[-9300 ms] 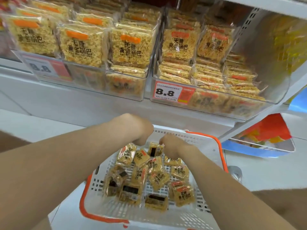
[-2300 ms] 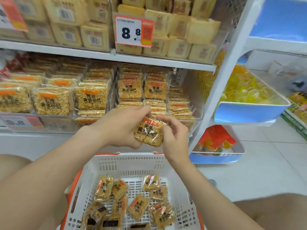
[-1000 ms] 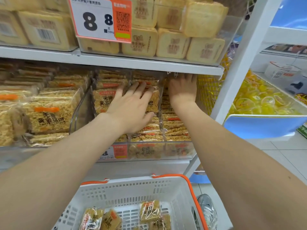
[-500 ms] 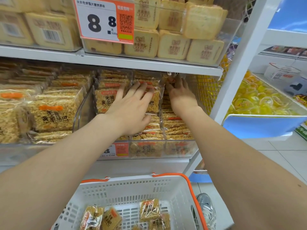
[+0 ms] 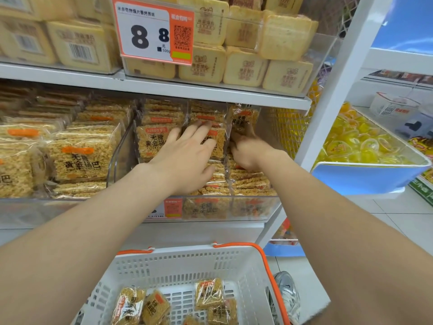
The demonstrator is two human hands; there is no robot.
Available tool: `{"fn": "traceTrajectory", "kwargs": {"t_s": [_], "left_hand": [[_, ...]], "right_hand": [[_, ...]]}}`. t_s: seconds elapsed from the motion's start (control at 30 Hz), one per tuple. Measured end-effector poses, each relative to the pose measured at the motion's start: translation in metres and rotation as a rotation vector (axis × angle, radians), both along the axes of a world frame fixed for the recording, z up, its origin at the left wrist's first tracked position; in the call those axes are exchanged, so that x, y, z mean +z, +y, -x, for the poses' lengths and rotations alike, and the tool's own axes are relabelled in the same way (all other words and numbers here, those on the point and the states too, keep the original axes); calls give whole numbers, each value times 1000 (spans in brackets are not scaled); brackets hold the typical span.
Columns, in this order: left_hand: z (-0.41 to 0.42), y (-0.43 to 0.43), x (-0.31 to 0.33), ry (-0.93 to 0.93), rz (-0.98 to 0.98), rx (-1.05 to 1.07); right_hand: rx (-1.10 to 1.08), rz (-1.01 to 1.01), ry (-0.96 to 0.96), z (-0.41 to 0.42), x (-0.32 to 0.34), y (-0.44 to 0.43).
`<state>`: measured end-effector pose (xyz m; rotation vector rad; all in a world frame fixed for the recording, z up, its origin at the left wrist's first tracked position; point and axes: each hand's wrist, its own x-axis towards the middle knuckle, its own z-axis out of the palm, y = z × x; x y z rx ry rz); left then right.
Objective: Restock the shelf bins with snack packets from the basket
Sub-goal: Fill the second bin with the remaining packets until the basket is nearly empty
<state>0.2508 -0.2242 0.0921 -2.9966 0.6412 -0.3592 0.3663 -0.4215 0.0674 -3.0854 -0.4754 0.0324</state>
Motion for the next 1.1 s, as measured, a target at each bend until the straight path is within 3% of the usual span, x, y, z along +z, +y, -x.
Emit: {"fn": "traceTrajectory", "kwargs": {"t_s": [0.17,0.33,0.4,0.5,0.63,0.8,0.93,1.1], "left_hand": [[16,1,5,2,66,-21],[48,2,13,-60,138,-59],[64,3,20,-51,177,-75],[87,5,23,121,210,-42],[104,3,6,339,-59,-10],[106,-5,-27,575,-305,-42],[102,-12,-52,772,-384,-74],[94,-23,-85,773,-416,-78]], "right_hand": [[-47,-35,-38,32,19,-1],[65,-120,-438,90,37,2],[198,-221,-469,114,42,6],[466,-292,-353,151,43,12],[601,-82,-8,180,8,22],[386,177,450,174,-69,28],[254,265,574,164,-125,31],[71,225,718,163,-198,21]]}}
